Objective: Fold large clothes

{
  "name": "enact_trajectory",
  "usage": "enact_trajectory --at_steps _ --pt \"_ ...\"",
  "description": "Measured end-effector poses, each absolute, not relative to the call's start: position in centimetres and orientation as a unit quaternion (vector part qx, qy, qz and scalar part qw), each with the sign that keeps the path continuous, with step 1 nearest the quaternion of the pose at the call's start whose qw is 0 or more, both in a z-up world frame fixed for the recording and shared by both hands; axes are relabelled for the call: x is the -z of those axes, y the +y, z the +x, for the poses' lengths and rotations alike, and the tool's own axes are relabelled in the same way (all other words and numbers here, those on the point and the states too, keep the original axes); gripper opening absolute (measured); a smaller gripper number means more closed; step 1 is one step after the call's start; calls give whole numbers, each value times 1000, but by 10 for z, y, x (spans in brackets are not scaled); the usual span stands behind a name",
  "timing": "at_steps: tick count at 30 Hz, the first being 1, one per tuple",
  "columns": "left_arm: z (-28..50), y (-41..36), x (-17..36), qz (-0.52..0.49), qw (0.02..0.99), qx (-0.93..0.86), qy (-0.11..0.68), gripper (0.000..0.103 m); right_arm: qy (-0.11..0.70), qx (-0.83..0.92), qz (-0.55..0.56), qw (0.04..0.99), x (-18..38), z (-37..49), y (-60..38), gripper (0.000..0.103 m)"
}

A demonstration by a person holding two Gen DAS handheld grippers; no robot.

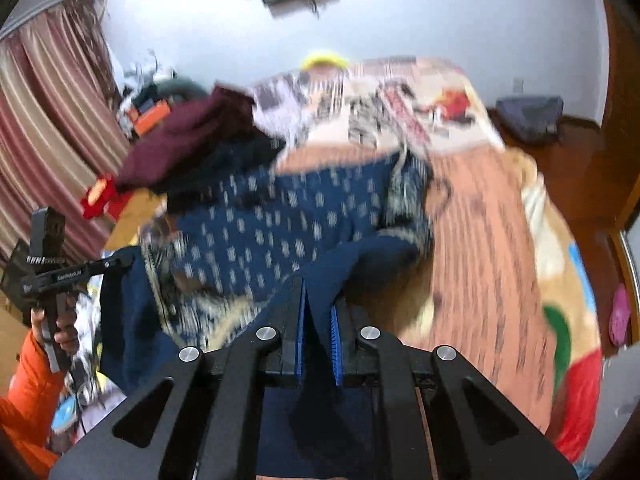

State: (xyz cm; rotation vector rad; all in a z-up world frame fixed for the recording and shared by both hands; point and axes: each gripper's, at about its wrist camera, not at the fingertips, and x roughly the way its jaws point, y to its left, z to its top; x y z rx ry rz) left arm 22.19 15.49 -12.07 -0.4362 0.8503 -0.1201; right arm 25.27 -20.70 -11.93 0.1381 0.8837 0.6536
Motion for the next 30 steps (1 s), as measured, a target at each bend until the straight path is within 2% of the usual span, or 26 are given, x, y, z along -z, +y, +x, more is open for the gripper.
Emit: enact_trajectory --at_steps 4,11,13,17,18,19,21,23,27,30 --pt "243 167 133 -199 890 3 410 7 417 -270 62 866 129 276 -205 9" --pt "267 172 213 -194 850 -36 489 8 483 -222 28 846 192 299 -203 10" --pt "267 172 224 -206 844 -30 495 8 478 -226 24 848 190 295 -205 12" --pt "260 173 213 -200 848 -23 490 9 477 -236 6 847 172 287 -210 14" --pt "257 174 208 -194 848 -22 492 14 480 -237 4 845 168 285 -212 15" --pt "255 174 206 -190 847 -23 496 29 483 -240 5 842 165 284 -215 16" --pt "247 176 199 -192 843 -20 503 49 485 -245 13 839 158 281 -221 16" --pt "235 179 191 -199 843 -11 500 50 484 -248 23 839 156 279 -226 18" --pt "218 179 180 -186 842 -11 506 50 482 -248 20 840 151 268 -233 45" --pt "208 176 183 -186 835 -5 518 50 489 -253 2 835 153 261 -231 45"
